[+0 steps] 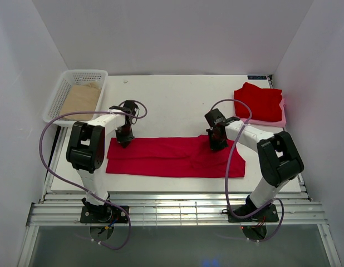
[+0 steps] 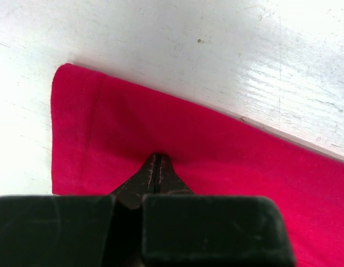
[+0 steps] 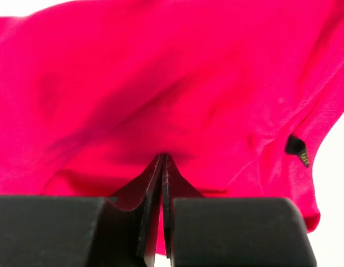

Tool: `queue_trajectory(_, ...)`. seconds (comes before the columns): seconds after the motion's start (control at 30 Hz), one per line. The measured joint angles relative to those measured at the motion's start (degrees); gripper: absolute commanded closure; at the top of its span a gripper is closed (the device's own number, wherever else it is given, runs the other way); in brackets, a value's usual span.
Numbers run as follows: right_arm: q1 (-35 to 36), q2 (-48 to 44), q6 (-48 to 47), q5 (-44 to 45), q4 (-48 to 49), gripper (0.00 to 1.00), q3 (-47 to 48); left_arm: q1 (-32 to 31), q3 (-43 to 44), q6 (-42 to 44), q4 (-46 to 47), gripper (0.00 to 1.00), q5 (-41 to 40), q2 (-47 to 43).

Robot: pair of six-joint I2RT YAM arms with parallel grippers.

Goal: Fold and stack the t-shirts
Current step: Rotate the tshirt 90 degrees

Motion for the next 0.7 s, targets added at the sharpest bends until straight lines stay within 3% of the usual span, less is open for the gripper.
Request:
queue_trajectory(0.37, -1.9, 9.51, -0.83, 2.14, -2.8, 0.92, 8.92, 0.44, -2.69, -1.46, 2.01, 1.0, -0.63, -1.81)
queue_trajectory(0.7, -5.55, 26.08, -3.32, 3.13, -6.23, 0.92, 33.4, 1.11, -5.77, -4.48, -0.15, 1.0, -2.29, -4.33)
